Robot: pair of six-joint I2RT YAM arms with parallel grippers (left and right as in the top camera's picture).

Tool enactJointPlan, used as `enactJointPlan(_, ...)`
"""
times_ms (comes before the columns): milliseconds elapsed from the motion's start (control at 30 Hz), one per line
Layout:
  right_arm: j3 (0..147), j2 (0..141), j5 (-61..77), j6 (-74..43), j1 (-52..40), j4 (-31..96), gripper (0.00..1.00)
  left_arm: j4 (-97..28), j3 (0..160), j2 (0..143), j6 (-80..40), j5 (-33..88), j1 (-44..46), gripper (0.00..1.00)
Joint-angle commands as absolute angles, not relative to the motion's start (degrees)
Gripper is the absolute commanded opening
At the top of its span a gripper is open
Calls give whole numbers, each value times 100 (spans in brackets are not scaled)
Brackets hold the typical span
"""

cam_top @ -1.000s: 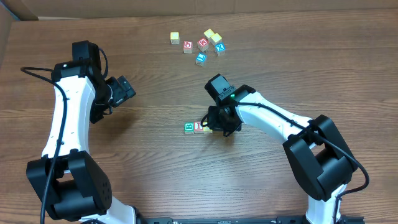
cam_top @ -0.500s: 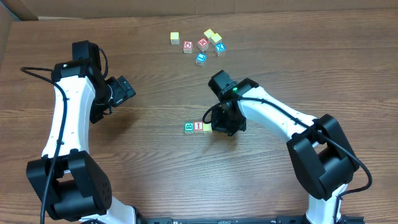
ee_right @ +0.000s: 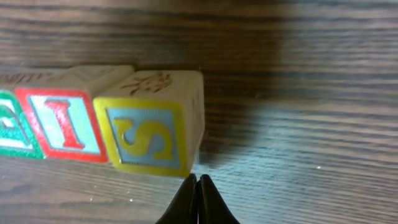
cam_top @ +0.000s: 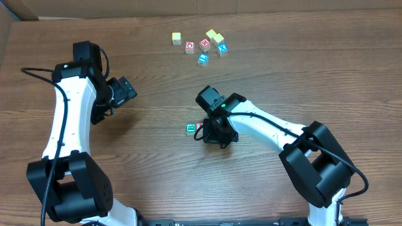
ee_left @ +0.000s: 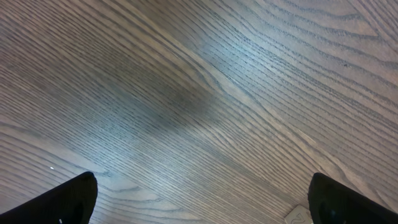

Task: Flip 4 blocks
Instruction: 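Place the yellow S block right of the red I block, then push the yellow S block flush against the red I block and release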

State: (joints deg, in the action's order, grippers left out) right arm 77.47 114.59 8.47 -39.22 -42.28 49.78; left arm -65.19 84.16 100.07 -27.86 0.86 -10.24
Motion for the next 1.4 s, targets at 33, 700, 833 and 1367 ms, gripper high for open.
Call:
enactJointPlan(33,7712,11354,497,-4053,-4276,4836,4,-6532,8532,9909,-2698,67,-1041,100)
enactJointPlan(700,7714,11354,950,-4073,-4274,4648,5,-6532,8532,9909,-2698,67,-1041,100)
enactJointPlan(833,7714,11354,952,-4073,-4274,4611,5,-6532,8532,9909,-2698,69,-1041,100)
enactJointPlan(1367,7924,11166,1505,-3909,-4195,4716,5,-6532,8532,9909,-2698,69,-1041,100)
